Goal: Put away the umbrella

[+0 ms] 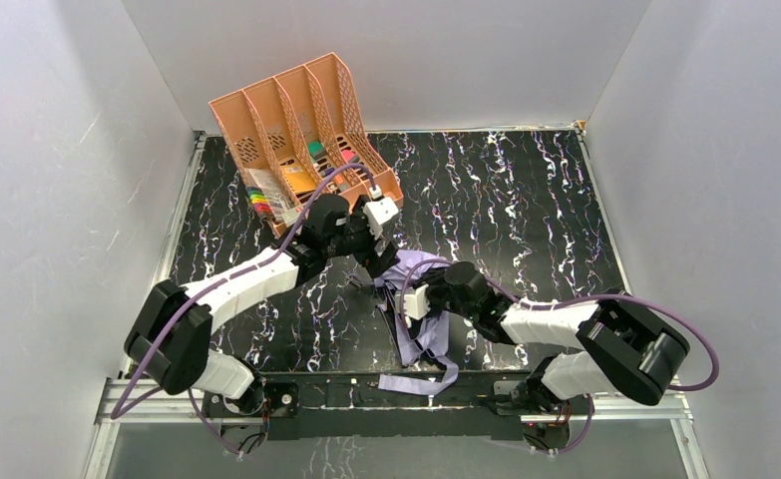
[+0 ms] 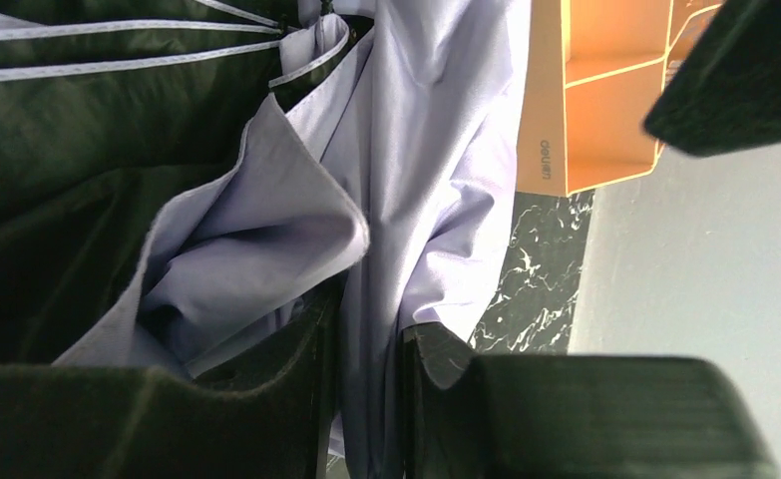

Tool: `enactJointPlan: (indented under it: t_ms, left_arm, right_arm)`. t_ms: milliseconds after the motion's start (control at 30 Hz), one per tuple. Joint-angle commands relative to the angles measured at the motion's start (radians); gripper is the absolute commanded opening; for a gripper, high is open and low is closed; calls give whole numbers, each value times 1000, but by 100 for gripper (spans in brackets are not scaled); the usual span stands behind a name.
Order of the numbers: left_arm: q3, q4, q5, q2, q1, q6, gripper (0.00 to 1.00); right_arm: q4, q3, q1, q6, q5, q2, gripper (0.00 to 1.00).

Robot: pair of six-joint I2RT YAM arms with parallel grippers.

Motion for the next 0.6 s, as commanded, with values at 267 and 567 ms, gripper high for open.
enactJointPlan:
  t_ms: [267, 567]
  left_arm:
    - [27, -31, 245, 70, 63, -129, 93]
    - [73, -35, 356, 177, 109, -180, 93]
  right_arm:
    - [-20, -76, 33, -108, 60, -47, 18]
    - [-20, -90, 40, -132, 53, -70, 17]
